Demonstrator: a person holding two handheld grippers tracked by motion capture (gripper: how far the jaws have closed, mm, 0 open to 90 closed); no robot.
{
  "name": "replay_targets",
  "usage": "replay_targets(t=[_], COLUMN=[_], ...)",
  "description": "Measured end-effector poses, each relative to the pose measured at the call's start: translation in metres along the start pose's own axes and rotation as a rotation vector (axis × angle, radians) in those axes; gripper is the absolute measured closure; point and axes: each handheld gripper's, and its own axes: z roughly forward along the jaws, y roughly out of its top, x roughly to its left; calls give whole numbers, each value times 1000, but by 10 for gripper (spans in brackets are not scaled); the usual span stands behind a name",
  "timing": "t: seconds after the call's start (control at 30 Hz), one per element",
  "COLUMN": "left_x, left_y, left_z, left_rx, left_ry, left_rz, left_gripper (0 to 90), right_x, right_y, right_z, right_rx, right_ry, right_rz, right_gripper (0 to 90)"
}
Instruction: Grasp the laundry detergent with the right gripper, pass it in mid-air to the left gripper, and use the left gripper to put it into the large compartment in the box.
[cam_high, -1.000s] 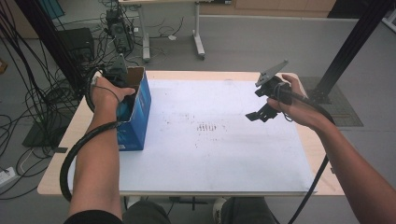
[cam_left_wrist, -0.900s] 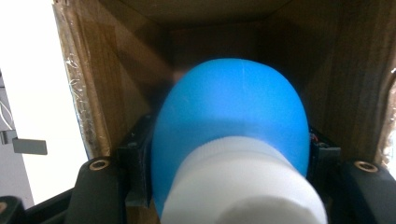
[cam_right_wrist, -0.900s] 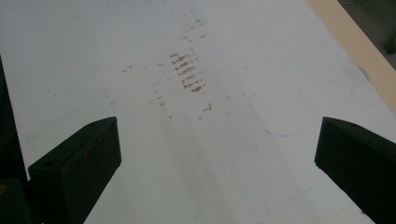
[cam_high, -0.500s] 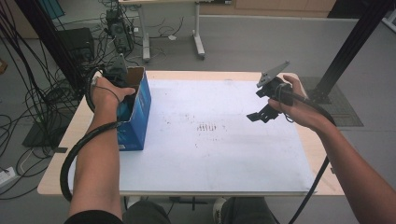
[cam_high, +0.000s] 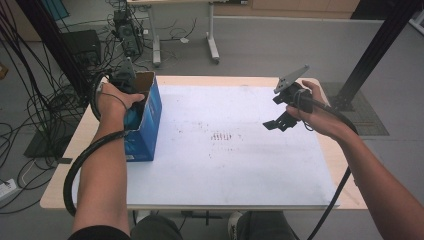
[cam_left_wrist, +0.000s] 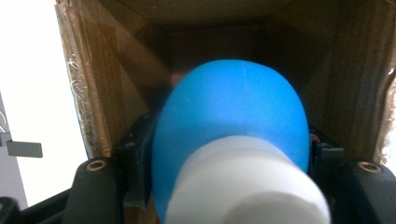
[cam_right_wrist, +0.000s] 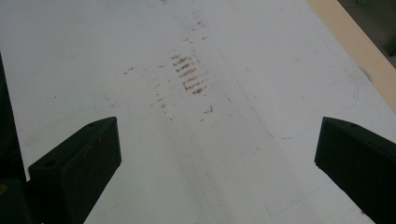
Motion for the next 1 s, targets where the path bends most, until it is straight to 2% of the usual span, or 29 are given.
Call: replay_targets(t=[0.1, 0.43, 0.73, 0.9, 1.0], left_x=[-1, -5, -10, -14, -17], left_y=[0, -6, -11, -15, -17], left_z=[-2, -21, -34, -50, -61], left_rx=[-7, -25, -11, -20, -45], left_ry=[-6, 21, 35, 33, 32], left_rz=[5, 39, 71, 98, 114], left_gripper=[306, 261, 241, 219, 202], right_x=[0, 0, 1, 1, 0], right_y=[0, 4, 7, 7, 8], right_z=[0, 0, -1, -3, -4], right_rx=[-2, -12, -11, 0, 3], right_ry=[0, 0, -3, -8, -11], right_rz=[-2, -6, -9, -6, -3], right_gripper=[3, 3, 3, 2, 2])
